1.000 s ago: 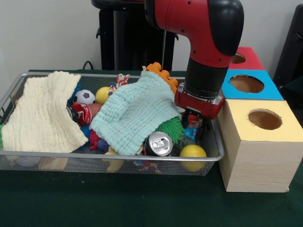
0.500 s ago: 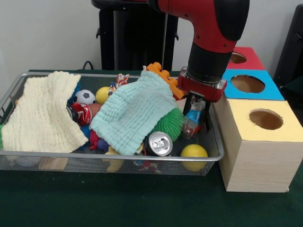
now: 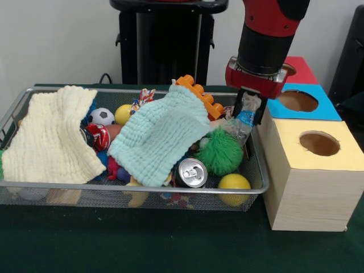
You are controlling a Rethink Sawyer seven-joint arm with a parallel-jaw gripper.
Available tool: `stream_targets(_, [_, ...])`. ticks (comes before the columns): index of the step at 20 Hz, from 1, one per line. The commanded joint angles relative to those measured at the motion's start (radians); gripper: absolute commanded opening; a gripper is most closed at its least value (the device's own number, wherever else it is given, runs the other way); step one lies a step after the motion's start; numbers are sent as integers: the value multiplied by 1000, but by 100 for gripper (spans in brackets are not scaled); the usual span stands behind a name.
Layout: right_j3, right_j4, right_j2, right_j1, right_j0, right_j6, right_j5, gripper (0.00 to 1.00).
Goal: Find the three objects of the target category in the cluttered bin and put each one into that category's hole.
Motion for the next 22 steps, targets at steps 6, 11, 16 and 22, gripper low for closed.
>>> stream_targets(6, [-46,-60,45,-34,-3,187,133,0])
stream_targets(11, [-57,-74,41,-51,-5,177,163,0])
stream_targets(16, [-62,-87,37,-71,-13,156,195,0])
stream_targets(22, [-83,-107,28,-103,-17,152,270,0])
